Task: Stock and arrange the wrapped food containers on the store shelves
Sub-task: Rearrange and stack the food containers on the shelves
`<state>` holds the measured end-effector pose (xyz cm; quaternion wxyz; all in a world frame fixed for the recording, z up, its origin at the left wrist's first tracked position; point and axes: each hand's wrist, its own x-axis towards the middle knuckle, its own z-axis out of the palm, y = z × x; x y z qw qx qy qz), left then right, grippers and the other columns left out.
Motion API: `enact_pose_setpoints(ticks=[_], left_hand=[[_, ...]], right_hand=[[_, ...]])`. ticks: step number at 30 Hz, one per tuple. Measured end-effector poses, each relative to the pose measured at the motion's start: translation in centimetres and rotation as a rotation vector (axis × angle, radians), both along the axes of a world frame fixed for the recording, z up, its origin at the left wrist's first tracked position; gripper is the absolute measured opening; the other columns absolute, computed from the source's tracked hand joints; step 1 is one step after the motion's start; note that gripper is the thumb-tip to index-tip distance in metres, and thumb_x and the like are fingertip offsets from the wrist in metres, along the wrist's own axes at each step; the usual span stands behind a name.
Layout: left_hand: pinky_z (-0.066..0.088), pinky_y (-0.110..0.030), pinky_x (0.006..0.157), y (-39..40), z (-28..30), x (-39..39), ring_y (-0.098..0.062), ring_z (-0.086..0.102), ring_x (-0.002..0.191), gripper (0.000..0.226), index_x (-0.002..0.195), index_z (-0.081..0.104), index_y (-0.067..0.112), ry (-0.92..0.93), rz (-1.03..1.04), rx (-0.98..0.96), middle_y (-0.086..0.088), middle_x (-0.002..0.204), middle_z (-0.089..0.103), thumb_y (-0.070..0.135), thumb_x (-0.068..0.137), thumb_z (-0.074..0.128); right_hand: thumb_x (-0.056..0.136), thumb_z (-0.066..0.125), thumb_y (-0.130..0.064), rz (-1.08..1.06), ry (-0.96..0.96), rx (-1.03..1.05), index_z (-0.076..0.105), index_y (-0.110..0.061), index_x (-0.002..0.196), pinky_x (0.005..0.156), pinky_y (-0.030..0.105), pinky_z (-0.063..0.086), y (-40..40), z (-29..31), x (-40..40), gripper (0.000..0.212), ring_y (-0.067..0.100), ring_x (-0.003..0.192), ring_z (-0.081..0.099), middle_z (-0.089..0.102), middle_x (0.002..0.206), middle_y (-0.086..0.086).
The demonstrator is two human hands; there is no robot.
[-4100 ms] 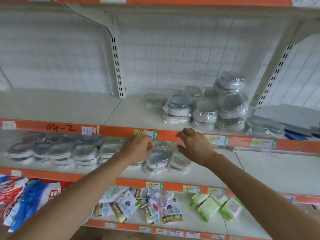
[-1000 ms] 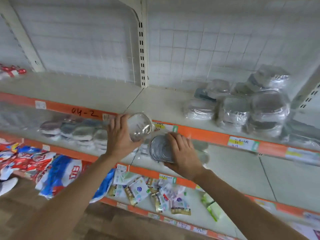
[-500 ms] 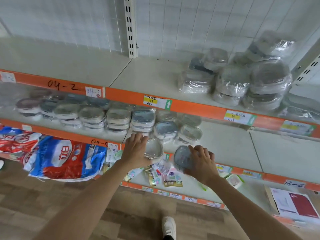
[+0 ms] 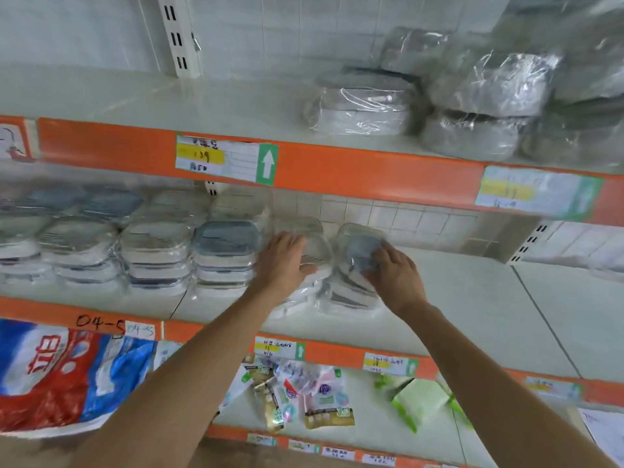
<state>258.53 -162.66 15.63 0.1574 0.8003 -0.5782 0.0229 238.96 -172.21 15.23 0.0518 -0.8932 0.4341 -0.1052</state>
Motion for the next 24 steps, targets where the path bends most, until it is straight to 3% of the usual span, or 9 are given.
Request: enact_pose_setpoints(ticks=[3,5,8,11,13,15,18,24], left_hand=[[0.027,-0.036,0.104,-1.2,-0.8,0.0,-0.024,0.037,0.121,0.047,0.123,0.06,0.019,-0.186,0.057,-0.055,-0.005,0.129,0.046,0.049,0.087,0.057],[0.03,-0.037,0.098,-1.4,-0.6,-0.4,-0.023,0.038,0.114,0.045,0.121,0.06,0.018,-0.287,0.081,-0.025,-0.004,0.12,0.048,0.05,0.09,0.051],[0.031,-0.035,0.1,-1.0,-0.5,-1.5,-0.023,0.04,0.118,0.042,0.129,0.047,0.011,-0.302,0.057,0.06,-0.006,0.125,0.047,0.036,0.095,0.047],[0.025,-0.034,0.108,0.8,0.1,-2.0,-0.024,0.037,0.126,0.054,0.138,0.034,0.006,-0.266,-0.012,0.135,-0.009,0.135,0.042,0.028,0.092,0.053],[0.024,-0.033,0.11,2.6,1.1,-2.5,-0.024,0.038,0.127,0.054,0.139,0.034,0.007,-0.231,-0.042,0.15,-0.008,0.136,0.042,0.026,0.091,0.053],[0.027,-0.034,0.109,4.4,2.3,-3.1,-0.024,0.044,0.122,0.046,0.134,0.042,0.009,-0.233,-0.068,0.165,-0.007,0.131,0.046,0.024,0.092,0.051],[0.037,-0.036,0.097,7.6,4.5,-4.5,-0.023,0.054,0.107,0.027,0.115,0.054,0.009,-0.228,-0.106,0.196,-0.006,0.116,0.057,0.021,0.092,0.046],[0.044,-0.032,0.069,13.8,9.9,-6.6,-0.023,0.06,0.094,0.021,0.103,0.06,0.009,-0.199,-0.203,0.235,-0.006,0.102,0.061,0.019,0.092,0.044]], right_hand=[[0.097,0.043,-0.039,-0.031,0.05,-0.17,0.047,-0.014,0.13,0.097,0.037,0.027,-0.2,-0.9,0.0,0.042,0.029,0.12,0.037,0.037,0.136,0.011],[0.099,0.036,-0.037,-0.01,0.101,-0.222,0.042,-0.014,0.133,0.095,0.034,0.028,0.3,-1.0,0.3,0.042,0.027,0.116,0.038,0.041,0.129,0.008],[0.098,0.035,-0.037,0.036,0.141,-0.145,0.028,-0.012,0.141,0.103,0.034,0.025,1.5,-0.5,0.3,0.05,0.025,0.126,0.033,0.037,0.138,0.008],[0.098,0.035,-0.04,0.065,0.232,-0.04,0.013,-0.01,0.148,0.114,0.036,0.014,3.0,0.7,-0.7,0.062,0.022,0.141,0.016,0.017,0.154,0.006],[0.098,0.035,-0.04,0.073,0.245,-0.019,0.014,-0.009,0.148,0.115,0.036,0.014,4.2,1.8,-1.6,0.062,0.02,0.142,0.014,0.016,0.155,0.005],[0.097,0.038,-0.037,0.098,0.218,-0.017,0.027,-0.01,0.142,0.109,0.034,0.023,5.8,3.1,-2.4,0.053,0.02,0.138,0.023,0.027,0.149,0.005],[0.096,0.04,-0.031,0.147,0.193,0.009,0.039,-0.012,0.131,0.099,0.032,0.032,8.6,5.2,-3.4,0.04,0.02,0.128,0.033,0.039,0.137,0.003],[0.094,0.043,-0.03,0.192,0.157,-0.001,0.045,-0.013,0.127,0.094,0.031,0.037,14.0,10.6,-5.5,0.037,0.022,0.121,0.04,0.045,0.128,0.004]])
